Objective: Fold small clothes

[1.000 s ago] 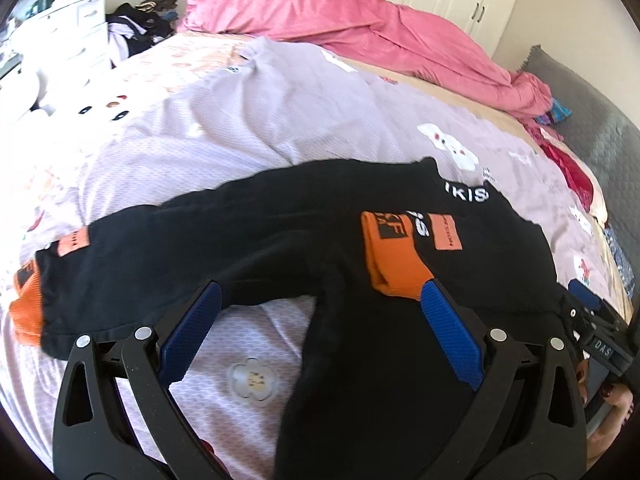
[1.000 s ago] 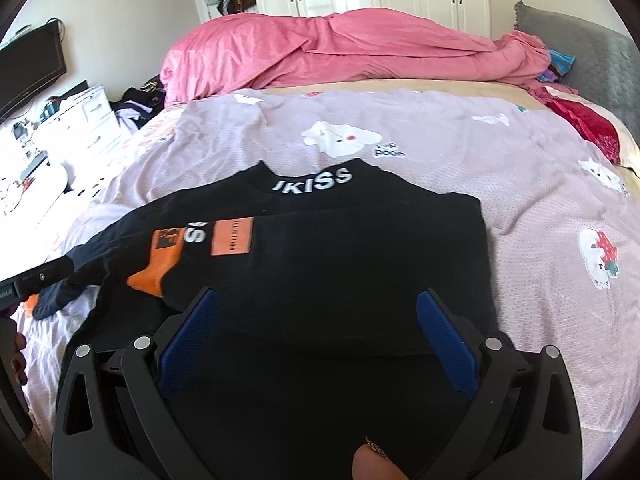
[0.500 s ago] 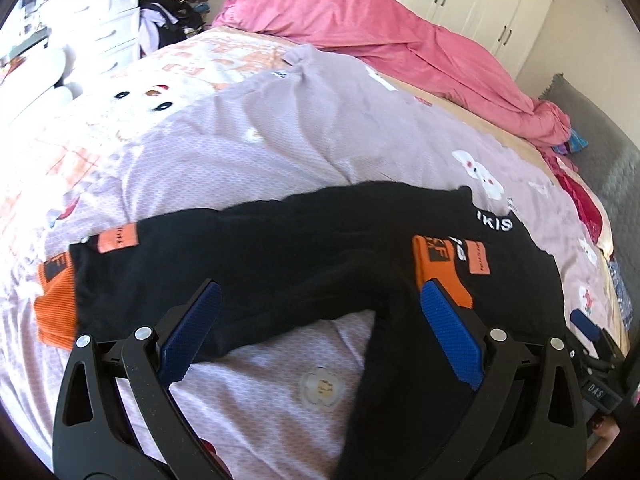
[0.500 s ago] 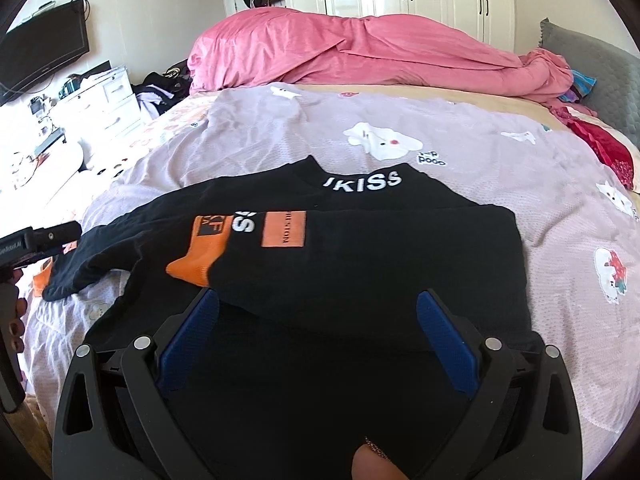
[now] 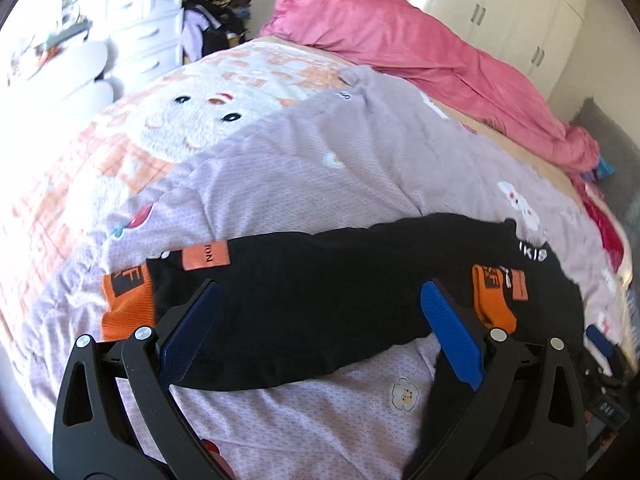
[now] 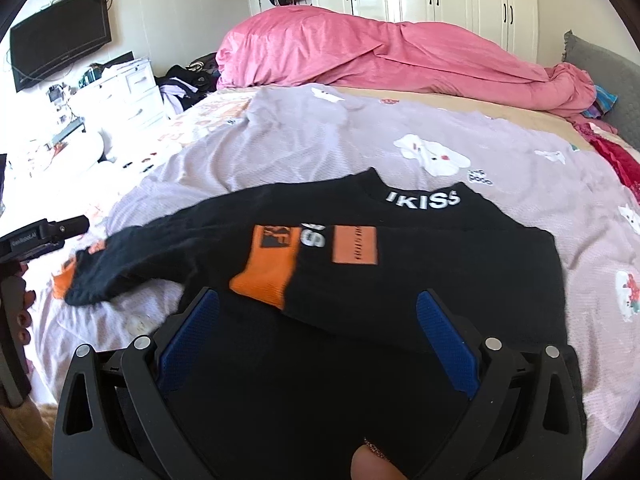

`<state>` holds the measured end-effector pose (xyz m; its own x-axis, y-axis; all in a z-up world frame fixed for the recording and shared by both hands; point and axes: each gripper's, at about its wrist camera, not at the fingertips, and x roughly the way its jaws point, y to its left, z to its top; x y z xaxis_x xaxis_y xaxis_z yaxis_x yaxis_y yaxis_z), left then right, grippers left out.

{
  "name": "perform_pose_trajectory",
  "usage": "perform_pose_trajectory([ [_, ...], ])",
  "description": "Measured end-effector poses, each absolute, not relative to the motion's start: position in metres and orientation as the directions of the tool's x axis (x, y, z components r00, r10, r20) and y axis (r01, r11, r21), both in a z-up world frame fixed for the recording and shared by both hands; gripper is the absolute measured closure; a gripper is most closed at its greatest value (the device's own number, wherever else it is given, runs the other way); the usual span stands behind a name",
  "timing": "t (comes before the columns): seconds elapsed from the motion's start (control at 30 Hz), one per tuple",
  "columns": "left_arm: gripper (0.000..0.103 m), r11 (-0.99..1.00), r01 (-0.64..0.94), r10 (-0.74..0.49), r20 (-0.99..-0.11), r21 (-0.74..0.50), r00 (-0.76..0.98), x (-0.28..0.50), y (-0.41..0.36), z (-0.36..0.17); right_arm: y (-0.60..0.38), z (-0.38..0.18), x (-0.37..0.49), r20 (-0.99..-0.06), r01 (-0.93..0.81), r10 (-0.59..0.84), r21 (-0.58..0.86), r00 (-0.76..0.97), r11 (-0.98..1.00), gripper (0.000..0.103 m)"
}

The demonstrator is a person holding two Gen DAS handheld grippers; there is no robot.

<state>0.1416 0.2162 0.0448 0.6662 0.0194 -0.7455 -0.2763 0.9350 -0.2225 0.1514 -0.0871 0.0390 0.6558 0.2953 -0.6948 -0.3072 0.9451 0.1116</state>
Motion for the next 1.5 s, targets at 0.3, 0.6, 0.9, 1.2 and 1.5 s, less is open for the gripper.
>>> perform_pose_trajectory([
  [0.3,0.009,0.906,-0.324,0.017,-0.741,-0.273,0.671,0.135,0.248,0.045,-0.042,0.052,0.154,-0.691,-0.388,0.363,0.128,0.625,0.913,0.004],
  [0.6,0.009,0.881,-0.441,0.166,-0.761,-0.172,0.627,0.126,0.283,0.043,0.004,0.051,0.151,-0.698,-0.460,0.413,0.133,0.585,0.878,0.004],
  [0.9,0.009,0.825,-0.500,0.094,-0.807,-0.265,0.583,0.121,0.321,0.020,0.036,0.041,0.145,-0.715,-0.499,0.428,0.127,0.553,0.857,0.004],
  [1.2,0.009,0.803,-0.537,0.087,-0.840,-0.258,0.535,0.123,0.335,0.001,0.032,0.034,0.147,-0.731,-0.480,0.410,0.128,0.546,0.868,0.004],
  [1.5,0.010,0.789,-0.540,0.049,-0.846,-0.293,0.530,0.128,0.345,-0.016,0.022,0.033,0.146,-0.738,-0.468,0.391,0.116,0.550,0.876,0.004],
])
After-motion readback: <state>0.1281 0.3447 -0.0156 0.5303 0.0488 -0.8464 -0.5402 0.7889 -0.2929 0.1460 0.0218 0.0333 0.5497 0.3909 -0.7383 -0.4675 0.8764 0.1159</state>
